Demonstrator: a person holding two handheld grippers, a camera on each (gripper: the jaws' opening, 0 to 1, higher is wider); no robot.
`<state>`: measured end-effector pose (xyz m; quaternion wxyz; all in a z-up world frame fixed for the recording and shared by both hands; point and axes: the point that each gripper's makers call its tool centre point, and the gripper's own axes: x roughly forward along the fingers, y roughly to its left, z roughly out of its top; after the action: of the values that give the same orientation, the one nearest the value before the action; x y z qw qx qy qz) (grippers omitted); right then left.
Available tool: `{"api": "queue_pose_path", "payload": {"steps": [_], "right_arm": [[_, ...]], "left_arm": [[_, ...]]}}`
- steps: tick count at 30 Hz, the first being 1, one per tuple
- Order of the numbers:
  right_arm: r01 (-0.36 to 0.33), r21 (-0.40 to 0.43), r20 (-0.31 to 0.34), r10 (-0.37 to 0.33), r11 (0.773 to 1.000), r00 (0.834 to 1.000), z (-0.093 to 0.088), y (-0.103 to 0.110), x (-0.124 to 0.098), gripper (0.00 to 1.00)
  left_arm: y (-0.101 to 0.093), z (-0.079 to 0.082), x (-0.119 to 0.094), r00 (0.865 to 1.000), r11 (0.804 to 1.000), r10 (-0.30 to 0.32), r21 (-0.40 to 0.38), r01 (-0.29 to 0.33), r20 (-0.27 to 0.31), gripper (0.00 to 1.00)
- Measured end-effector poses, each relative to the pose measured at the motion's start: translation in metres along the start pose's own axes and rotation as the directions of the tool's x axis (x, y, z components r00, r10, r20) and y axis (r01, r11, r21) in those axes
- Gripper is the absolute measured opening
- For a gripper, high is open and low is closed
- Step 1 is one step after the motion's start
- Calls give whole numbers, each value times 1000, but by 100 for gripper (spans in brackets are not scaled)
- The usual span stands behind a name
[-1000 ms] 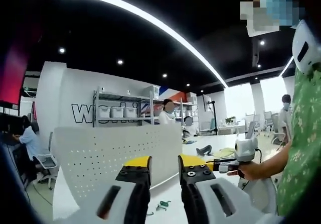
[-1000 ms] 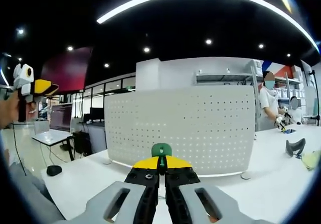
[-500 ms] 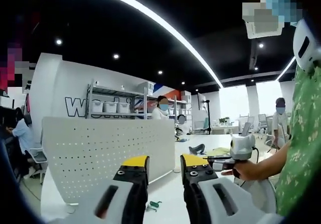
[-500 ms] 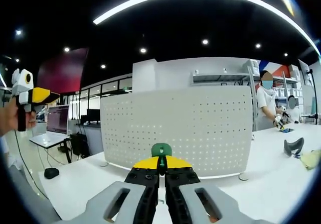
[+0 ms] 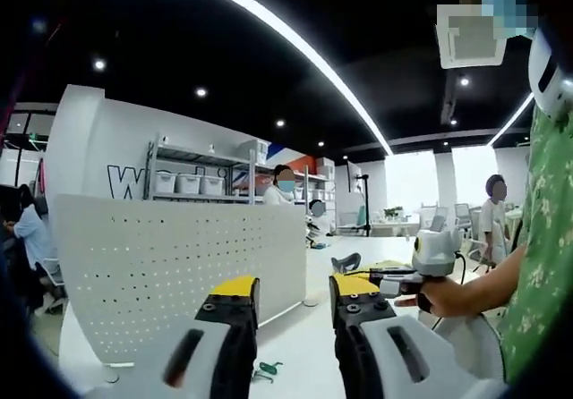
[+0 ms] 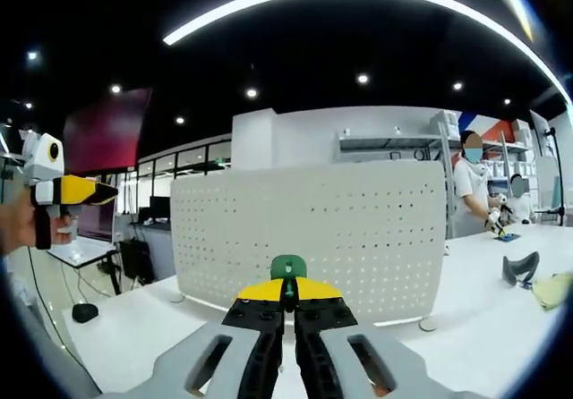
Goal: Insert the hook assembly into the mounting plate slot until the hook locks in place.
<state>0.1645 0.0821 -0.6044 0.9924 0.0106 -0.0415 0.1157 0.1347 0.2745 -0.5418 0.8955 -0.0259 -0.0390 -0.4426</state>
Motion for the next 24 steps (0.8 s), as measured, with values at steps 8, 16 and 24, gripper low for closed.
{"api": "queue_pose_path", "payload": {"steps": [8,16,24], "right_arm": [[30,-16,21,-29,999,999,17,-19,7,1],[61,-29,35,-60,998,998,35,-38,19,1],[87,-46,71,-84,995,994,59,-54,35,1]], "left_arm": [[11,-12,22,998,999,44,0,-44,-32,41],[18,-19,36,995,997,78,-19,-79,-64,43],[18,-30,52,987,995,89,-27,-93,-135,45]]}}
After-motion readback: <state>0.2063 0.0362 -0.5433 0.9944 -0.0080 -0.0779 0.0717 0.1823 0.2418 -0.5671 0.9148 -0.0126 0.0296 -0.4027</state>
